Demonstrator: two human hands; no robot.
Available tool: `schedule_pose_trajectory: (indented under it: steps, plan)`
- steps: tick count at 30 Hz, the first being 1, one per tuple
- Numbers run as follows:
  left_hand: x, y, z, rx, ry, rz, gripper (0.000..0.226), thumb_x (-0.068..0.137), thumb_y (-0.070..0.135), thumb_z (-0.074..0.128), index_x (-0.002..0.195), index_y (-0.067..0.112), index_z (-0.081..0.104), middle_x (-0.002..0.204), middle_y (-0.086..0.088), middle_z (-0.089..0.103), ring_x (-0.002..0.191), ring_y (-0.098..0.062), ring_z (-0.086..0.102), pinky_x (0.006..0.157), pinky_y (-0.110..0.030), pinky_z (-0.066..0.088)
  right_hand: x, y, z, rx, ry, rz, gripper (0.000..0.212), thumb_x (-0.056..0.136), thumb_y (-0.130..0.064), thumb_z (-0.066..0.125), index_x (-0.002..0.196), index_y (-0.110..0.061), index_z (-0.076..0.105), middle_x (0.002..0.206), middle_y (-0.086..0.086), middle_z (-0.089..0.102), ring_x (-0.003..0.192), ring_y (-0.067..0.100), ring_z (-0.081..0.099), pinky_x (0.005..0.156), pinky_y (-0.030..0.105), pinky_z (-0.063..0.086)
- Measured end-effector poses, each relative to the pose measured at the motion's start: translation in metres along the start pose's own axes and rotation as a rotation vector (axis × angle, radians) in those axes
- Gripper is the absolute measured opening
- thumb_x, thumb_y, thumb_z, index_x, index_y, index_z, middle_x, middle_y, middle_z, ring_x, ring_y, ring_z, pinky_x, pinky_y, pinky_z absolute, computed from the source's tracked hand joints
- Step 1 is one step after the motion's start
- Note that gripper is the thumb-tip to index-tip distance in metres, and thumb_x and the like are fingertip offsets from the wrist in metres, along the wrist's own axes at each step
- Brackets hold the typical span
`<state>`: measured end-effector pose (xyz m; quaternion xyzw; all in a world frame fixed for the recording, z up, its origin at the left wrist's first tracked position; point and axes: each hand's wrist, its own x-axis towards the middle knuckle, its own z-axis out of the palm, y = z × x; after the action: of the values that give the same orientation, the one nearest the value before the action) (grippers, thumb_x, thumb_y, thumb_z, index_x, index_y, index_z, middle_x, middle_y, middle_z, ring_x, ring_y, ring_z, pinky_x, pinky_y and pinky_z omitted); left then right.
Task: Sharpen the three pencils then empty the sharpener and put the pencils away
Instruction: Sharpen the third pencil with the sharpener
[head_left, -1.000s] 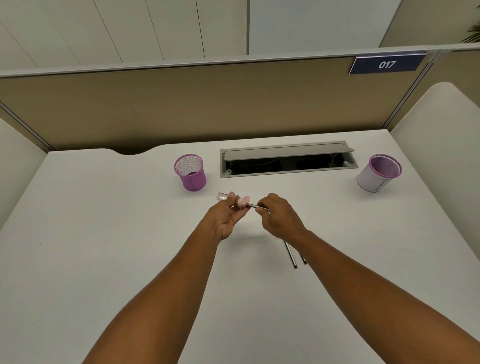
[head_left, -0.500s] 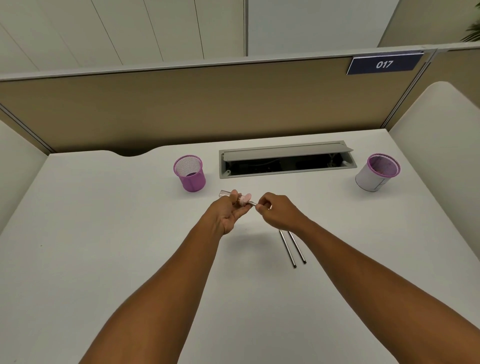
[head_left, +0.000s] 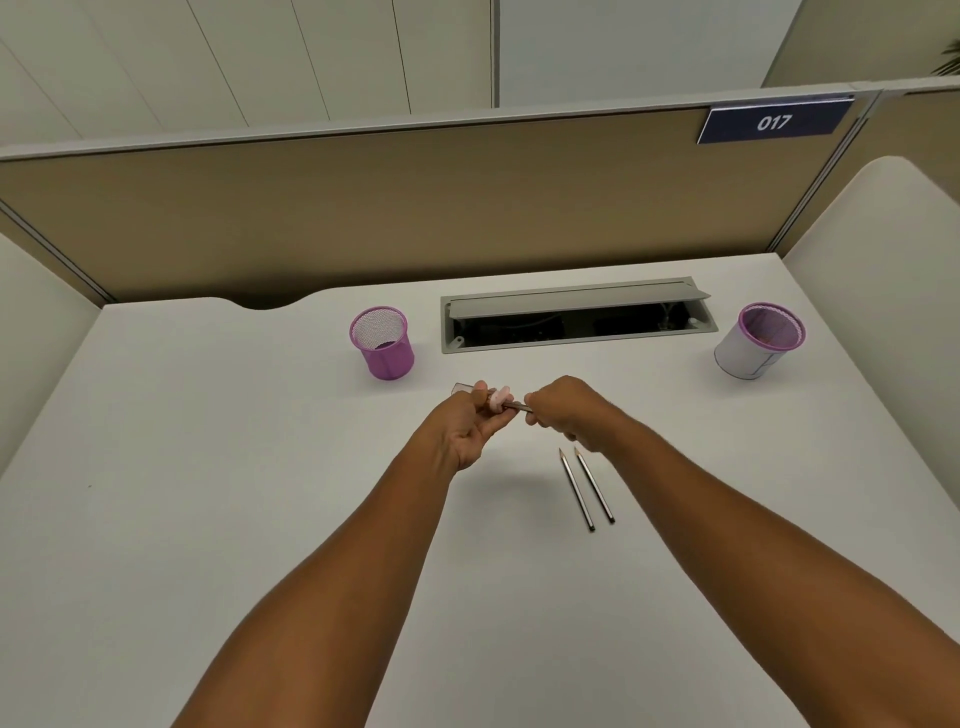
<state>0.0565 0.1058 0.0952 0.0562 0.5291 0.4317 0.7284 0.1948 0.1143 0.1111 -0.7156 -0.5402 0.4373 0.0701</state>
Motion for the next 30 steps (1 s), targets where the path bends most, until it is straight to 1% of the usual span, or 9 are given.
schedule_pose_trajectory:
  steps: [2, 5, 10, 14, 17, 20, 22, 26, 30]
  plan:
    - [0.0, -0.001, 0.0, 0.009, 0.005, 0.002, 0.033, 0.101, 0.007, 0.045, 0.133, 0.0, 0.047, 0.094, -0.018, 0.063, 0.084, -0.027, 0.065, 0.096, -0.045, 0.05, -0.001, -0.002, -0.002, 0.146, -0.075, 0.114, 0.029, 0.092, -0.018, 0.043, 0.082, -0.004, 0.067, 0.077, 0.009, 0.051, 0.056, 0.016, 0.037, 0.052, 0.028, 0.031]
    - [0.004, 0.001, 0.003, 0.014, 0.015, 0.006, 0.034, 0.102, 0.008, 0.044, 0.134, -0.001, 0.046, 0.092, -0.018, 0.063, 0.081, -0.026, 0.064, 0.096, -0.045, 0.05, -0.002, 0.002, 0.001, 0.085, -0.048, 0.009, 0.028, 0.093, -0.023, 0.045, 0.094, -0.001, 0.063, 0.079, 0.009, 0.052, 0.058, 0.017, 0.04, 0.053, 0.029, 0.033]
    - [0.005, 0.009, 0.004, 0.039, 0.048, 0.017, 0.037, 0.102, 0.005, 0.041, 0.138, -0.001, 0.043, 0.11, -0.02, 0.059, 0.094, -0.031, 0.061, 0.097, -0.045, 0.049, -0.007, 0.012, 0.012, -0.237, 0.282, -0.342, 0.019, 0.093, -0.032, 0.054, 0.091, -0.014, 0.055, 0.088, 0.002, 0.059, 0.075, 0.021, 0.055, 0.061, 0.03, 0.041]
    - [0.004, 0.011, 0.007, 0.033, 0.047, 0.019, 0.039, 0.102, 0.001, 0.038, 0.14, 0.003, 0.041, 0.125, -0.023, 0.056, 0.098, -0.033, 0.06, 0.097, -0.046, 0.048, -0.016, 0.016, 0.022, -0.484, 0.553, -0.522, 0.017, 0.095, -0.022, 0.052, 0.087, -0.01, 0.06, 0.081, 0.004, 0.056, 0.062, 0.018, 0.044, 0.049, 0.024, 0.023]
    - [0.005, 0.01, 0.008, 0.032, 0.033, 0.02, 0.039, 0.102, 0.0, 0.038, 0.14, 0.003, 0.04, 0.111, -0.022, 0.06, 0.1, -0.032, 0.059, 0.101, -0.048, 0.046, -0.017, 0.006, 0.018, -0.419, 0.45, -0.328, 0.024, 0.096, -0.027, 0.046, 0.08, -0.012, 0.057, 0.081, 0.005, 0.059, 0.067, 0.021, 0.049, 0.053, 0.025, 0.029]
    - [0.0, 0.009, 0.009, 0.049, 0.025, 0.006, 0.04, 0.102, 0.001, 0.038, 0.142, 0.003, 0.039, 0.095, -0.018, 0.063, 0.104, -0.032, 0.058, 0.099, -0.048, 0.046, -0.011, -0.011, 0.001, 0.015, 0.135, -0.001, 0.025, 0.091, -0.022, 0.048, 0.083, -0.005, 0.064, 0.077, 0.007, 0.057, 0.064, 0.019, 0.048, 0.053, 0.025, 0.032]
    - [-0.002, 0.01, 0.009, 0.069, 0.032, 0.021, 0.04, 0.102, 0.003, 0.04, 0.142, 0.004, 0.04, 0.093, -0.016, 0.063, 0.102, -0.032, 0.059, 0.095, -0.048, 0.047, -0.014, -0.017, -0.003, 0.15, 0.015, 0.091, 0.019, 0.091, -0.016, 0.049, 0.081, -0.005, 0.059, 0.068, 0.005, 0.048, 0.057, 0.015, 0.039, 0.052, 0.025, 0.03]
    - [0.0, 0.014, 0.011, 0.072, 0.04, 0.036, 0.041, 0.102, 0.002, 0.039, 0.143, 0.004, 0.039, 0.097, -0.016, 0.062, 0.096, -0.032, 0.061, 0.101, -0.048, 0.045, -0.014, -0.01, 0.006, -0.059, 0.127, -0.11, 0.028, 0.096, -0.028, 0.044, 0.078, -0.008, 0.052, 0.071, 0.003, 0.051, 0.061, 0.017, 0.046, 0.053, 0.027, 0.033]
    - [-0.001, 0.019, 0.011, 0.062, 0.075, 0.041, 0.044, 0.101, -0.002, 0.037, 0.144, 0.005, 0.037, 0.129, -0.018, 0.056, 0.1, -0.033, 0.06, 0.097, -0.047, 0.048, -0.015, 0.005, 0.014, -0.305, 0.353, -0.392, 0.015, 0.095, -0.028, 0.051, 0.094, -0.014, 0.055, 0.086, 0.001, 0.057, 0.072, 0.019, 0.054, 0.059, 0.029, 0.039]
